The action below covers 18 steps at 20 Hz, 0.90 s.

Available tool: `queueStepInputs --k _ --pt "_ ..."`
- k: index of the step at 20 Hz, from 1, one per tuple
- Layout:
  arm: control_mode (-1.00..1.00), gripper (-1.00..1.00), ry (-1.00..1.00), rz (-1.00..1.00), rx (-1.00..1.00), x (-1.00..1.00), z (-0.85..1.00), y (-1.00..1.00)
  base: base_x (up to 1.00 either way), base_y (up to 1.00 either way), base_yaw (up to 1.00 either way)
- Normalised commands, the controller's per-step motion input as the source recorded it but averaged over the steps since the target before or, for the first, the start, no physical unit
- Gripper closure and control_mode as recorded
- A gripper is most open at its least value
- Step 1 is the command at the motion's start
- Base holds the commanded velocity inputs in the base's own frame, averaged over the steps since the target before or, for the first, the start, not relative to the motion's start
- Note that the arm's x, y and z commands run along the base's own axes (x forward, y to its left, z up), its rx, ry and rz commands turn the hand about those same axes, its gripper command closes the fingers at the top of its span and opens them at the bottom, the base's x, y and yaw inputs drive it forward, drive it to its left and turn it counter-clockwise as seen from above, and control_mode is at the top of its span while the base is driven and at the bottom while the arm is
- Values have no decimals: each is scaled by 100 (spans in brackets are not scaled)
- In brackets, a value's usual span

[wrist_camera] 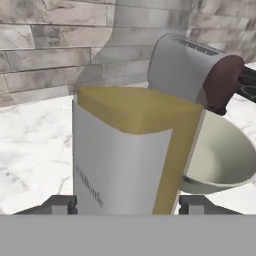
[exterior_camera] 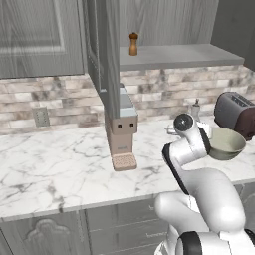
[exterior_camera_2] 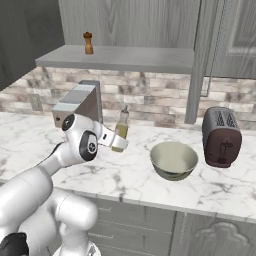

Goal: Retrieve the bottle and the shaker from the cabinet and place them next to the mixing bowl on the counter. Then add garlic from the fridge to the mixing bowl.

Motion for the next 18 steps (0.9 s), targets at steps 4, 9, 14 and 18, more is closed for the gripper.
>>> queueStepInputs --k 4,9,14,18 --pt "-100 100 -5 -5 -4 0 -9 -11 0 0 0" --pt "-100 100 -3 -6 -4 0 -4 -4 0 0 0" --pt "-100 100 -4 -17 -2 0 0 0 0 0 0" --pt "-100 100 -9 -13 0 0 0 0 0 0 0"
